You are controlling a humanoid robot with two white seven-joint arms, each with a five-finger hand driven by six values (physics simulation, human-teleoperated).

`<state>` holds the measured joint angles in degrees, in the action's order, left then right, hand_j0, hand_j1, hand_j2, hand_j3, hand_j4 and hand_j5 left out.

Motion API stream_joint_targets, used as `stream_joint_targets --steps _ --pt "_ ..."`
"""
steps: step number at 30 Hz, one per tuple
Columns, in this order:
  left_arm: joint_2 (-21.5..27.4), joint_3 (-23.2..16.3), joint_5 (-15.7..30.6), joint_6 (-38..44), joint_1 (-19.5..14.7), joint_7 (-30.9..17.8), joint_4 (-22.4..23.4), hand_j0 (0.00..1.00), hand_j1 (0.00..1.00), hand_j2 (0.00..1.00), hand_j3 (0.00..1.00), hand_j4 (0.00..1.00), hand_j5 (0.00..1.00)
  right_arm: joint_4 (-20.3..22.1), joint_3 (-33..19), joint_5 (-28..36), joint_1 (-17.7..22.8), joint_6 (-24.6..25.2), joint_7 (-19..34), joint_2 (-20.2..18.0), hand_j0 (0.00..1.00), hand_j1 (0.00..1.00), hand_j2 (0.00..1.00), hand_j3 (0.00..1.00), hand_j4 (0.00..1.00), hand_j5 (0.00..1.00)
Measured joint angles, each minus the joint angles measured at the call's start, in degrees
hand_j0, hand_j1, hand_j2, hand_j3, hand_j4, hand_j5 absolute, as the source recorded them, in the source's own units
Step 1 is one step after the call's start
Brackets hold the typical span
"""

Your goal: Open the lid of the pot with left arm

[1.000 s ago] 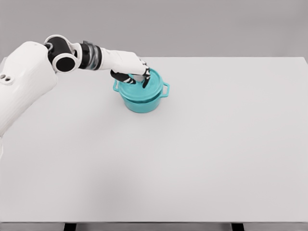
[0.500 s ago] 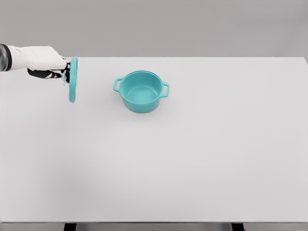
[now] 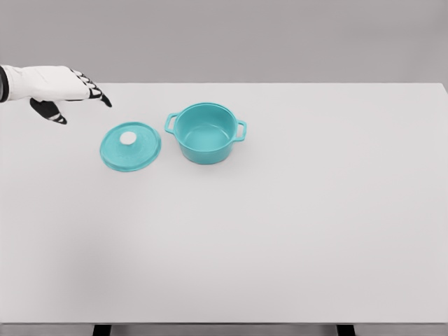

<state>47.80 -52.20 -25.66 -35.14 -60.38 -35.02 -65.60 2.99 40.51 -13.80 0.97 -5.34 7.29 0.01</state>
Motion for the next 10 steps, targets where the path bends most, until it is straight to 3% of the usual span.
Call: stream_joint_targets --steps 10 --pt "2.0 -0.1 0.6 0.0 2.2 0.0 4.4 1.00 1.00 1.00 1.00 1.00 1.00 0.0 0.0 0.0 0.0 0.0 0.0 0.0 1.00 1.00 1.00 1.00 1.00 1.00"
